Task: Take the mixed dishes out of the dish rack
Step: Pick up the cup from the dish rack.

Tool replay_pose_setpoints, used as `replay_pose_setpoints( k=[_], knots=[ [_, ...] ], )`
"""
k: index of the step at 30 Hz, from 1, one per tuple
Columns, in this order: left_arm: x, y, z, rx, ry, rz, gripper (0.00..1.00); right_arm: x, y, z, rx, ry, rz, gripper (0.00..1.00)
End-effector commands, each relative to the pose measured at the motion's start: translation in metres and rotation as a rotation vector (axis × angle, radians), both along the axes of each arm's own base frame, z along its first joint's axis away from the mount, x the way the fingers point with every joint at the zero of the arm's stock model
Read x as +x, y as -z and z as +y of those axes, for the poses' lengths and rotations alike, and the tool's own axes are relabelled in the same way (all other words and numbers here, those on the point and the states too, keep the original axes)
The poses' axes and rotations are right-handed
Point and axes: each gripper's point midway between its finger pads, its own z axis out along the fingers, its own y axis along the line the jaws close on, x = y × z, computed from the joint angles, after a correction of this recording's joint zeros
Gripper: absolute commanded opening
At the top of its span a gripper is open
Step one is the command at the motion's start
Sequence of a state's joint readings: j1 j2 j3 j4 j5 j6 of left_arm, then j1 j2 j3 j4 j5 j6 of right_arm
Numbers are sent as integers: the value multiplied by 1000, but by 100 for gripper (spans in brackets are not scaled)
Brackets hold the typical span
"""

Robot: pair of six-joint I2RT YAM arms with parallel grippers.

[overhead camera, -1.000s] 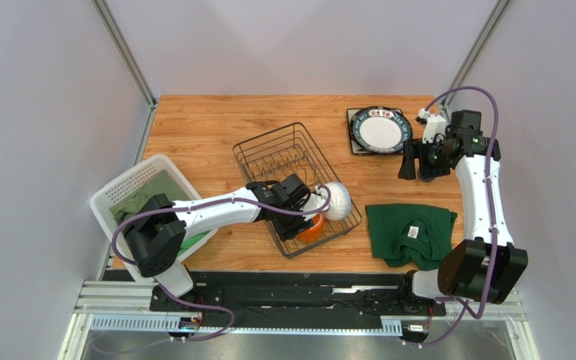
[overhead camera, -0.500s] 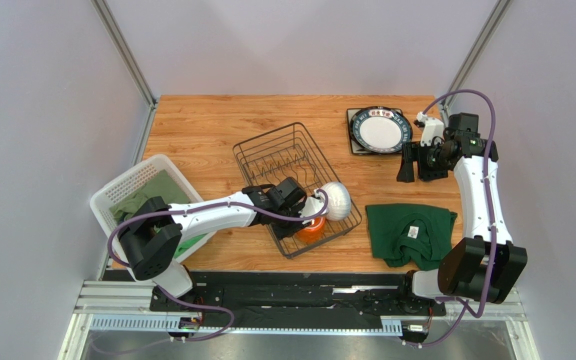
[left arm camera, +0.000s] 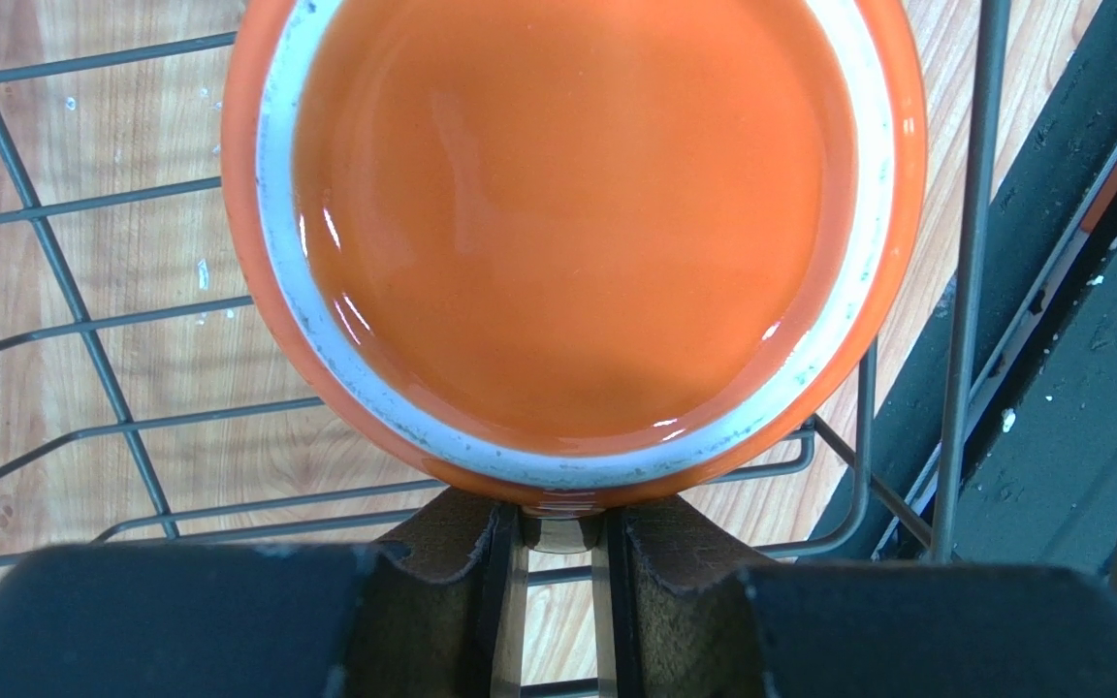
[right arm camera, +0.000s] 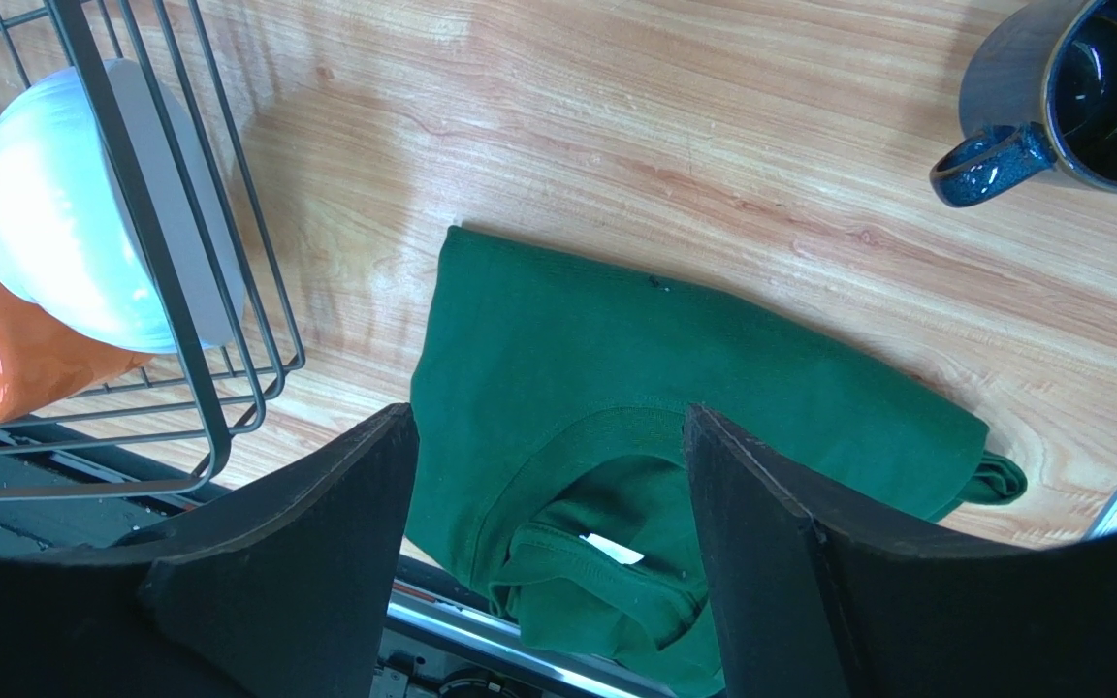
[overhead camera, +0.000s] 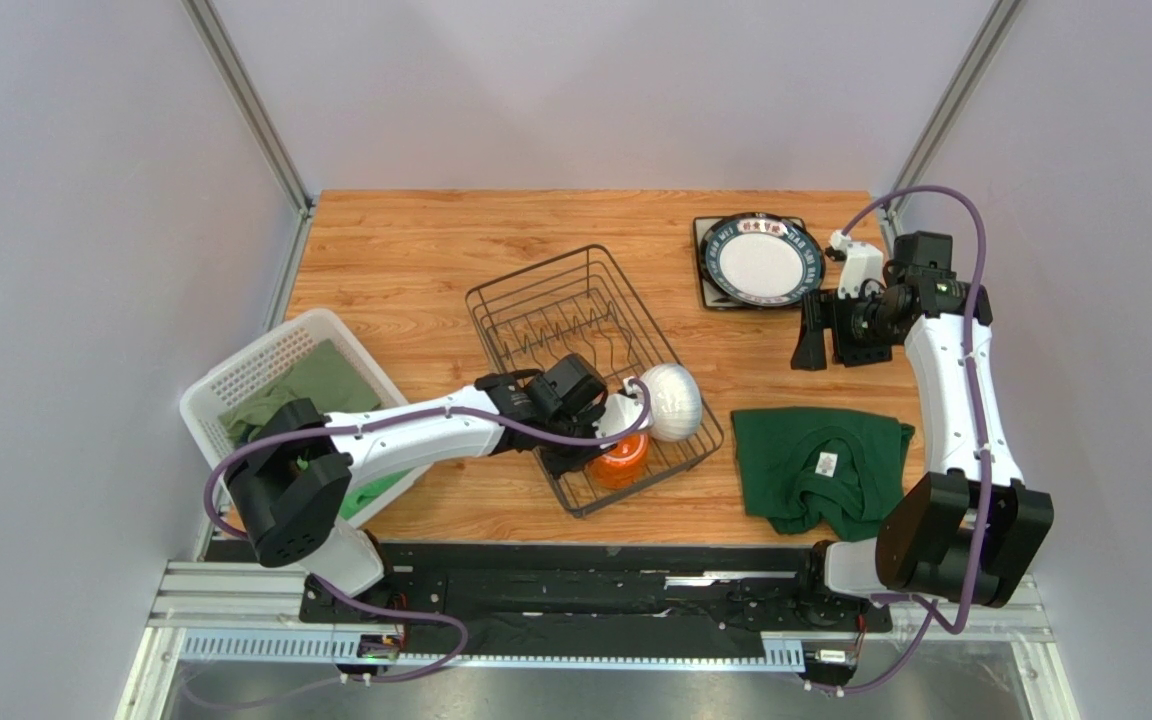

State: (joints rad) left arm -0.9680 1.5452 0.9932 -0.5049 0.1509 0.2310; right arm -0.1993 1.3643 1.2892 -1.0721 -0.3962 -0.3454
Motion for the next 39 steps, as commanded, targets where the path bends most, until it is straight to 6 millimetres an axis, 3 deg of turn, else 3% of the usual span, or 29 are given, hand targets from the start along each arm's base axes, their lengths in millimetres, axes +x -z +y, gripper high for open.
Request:
replay_pose_setpoints(
  k=[1, 11, 17, 23, 30, 32, 39],
  knots=[
    [10, -25, -6, -79, 1, -57, 0, 6, -7, 3, 1, -26, -52, 71],
    [23, -68, -1, -209, -44, -92, 0, 7, -13, 9, 35, -38, -58, 68],
    [28, -107, 6, -323, -63, -95, 0, 7, -36, 27, 108, -91, -116, 69],
    [25, -165, 11, -500, -49, -71, 0, 6, -68, 59, 234, -174, -243, 69],
    [17, -243, 5, -738, 33, -112, 0, 5, -115, 117, 495, -330, -394, 68],
    [11, -257, 3, -790, 57, -112, 0, 6, -133, 133, 558, -381, -464, 68],
    [-10, -311, -11, -1027, 150, -67, 0, -12, -165, 177, 678, -536, -609, 66]
  ],
)
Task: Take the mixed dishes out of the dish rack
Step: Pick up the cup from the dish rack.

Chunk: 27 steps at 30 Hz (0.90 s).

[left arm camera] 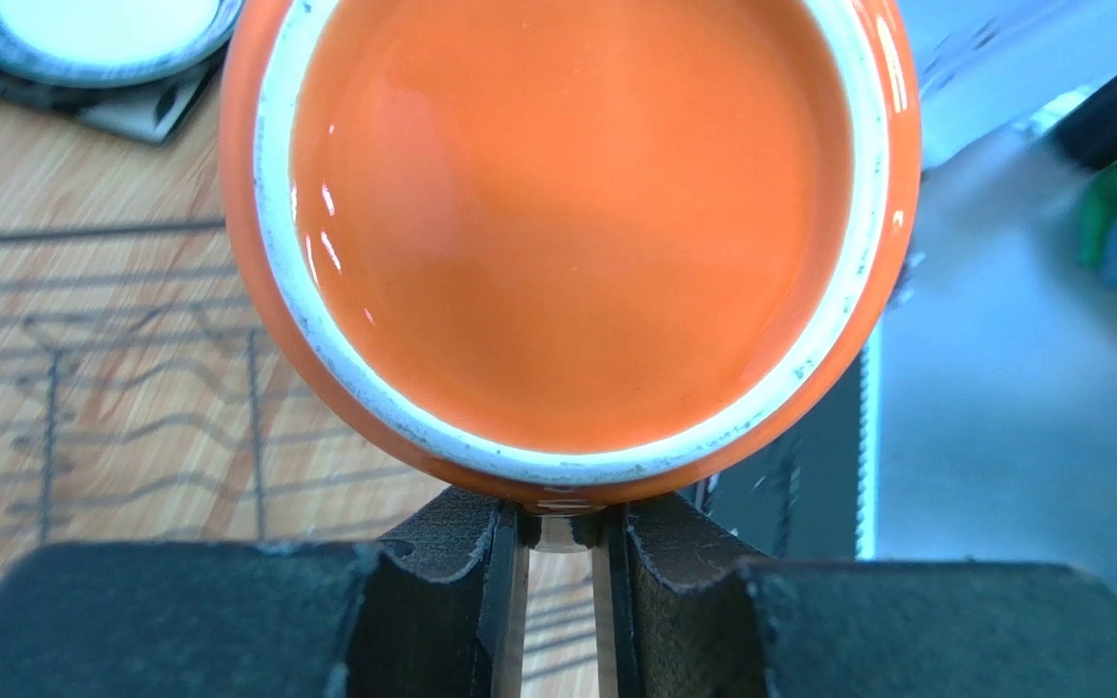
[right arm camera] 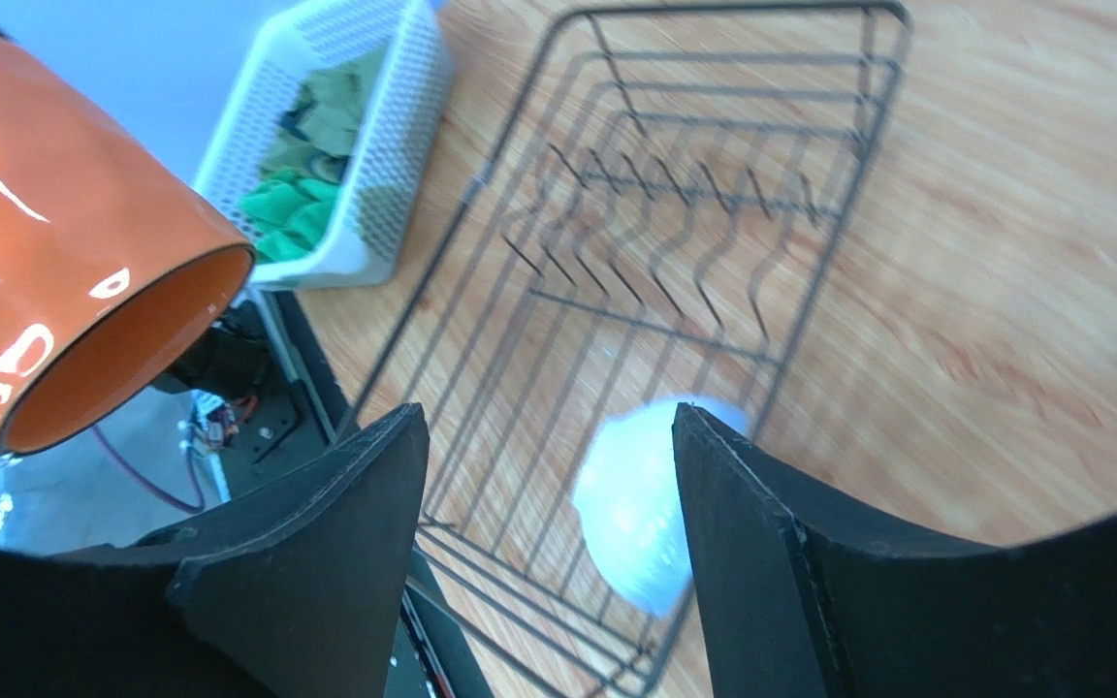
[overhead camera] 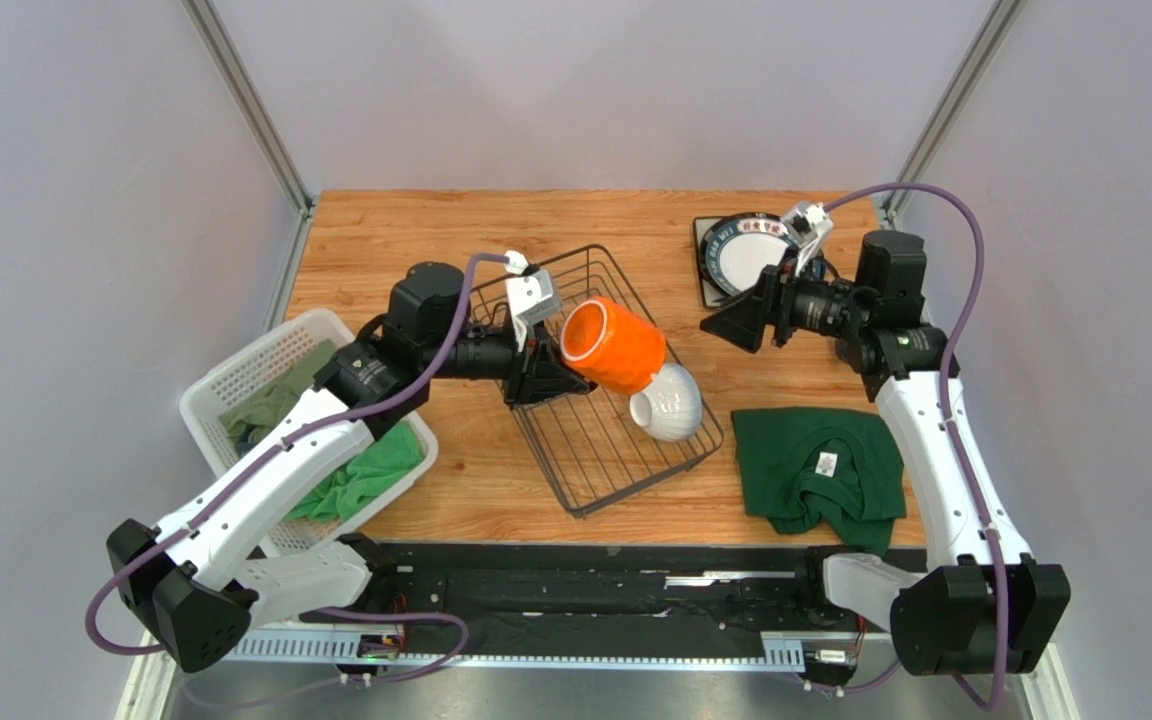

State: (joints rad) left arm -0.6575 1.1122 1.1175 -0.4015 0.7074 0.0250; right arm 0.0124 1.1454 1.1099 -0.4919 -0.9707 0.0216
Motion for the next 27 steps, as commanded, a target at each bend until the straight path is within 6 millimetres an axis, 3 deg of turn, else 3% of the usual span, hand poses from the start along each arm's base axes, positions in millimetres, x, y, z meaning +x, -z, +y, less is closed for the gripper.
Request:
replay_pose_setpoints(
  k=[1, 6, 14, 21, 27],
  knots=[
    [-20, -87, -14, -296, 123, -112, 0, -9, -57, 29, 129, -128, -197, 66],
    [-22, -109, -20, -409, 164, -59, 0, -17, -69, 44, 182, -191, -262, 64],
    [-13, -119, -30, -512, 181, 37, 0, -45, -88, 65, 225, -261, -359, 63],
    [-2, -116, -35, -561, 182, 123, 0, -60, -112, 71, 249, -279, -448, 62],
    [4, -110, -40, -570, 187, 159, 0, -58, -115, 77, 258, -284, -463, 62]
  ],
)
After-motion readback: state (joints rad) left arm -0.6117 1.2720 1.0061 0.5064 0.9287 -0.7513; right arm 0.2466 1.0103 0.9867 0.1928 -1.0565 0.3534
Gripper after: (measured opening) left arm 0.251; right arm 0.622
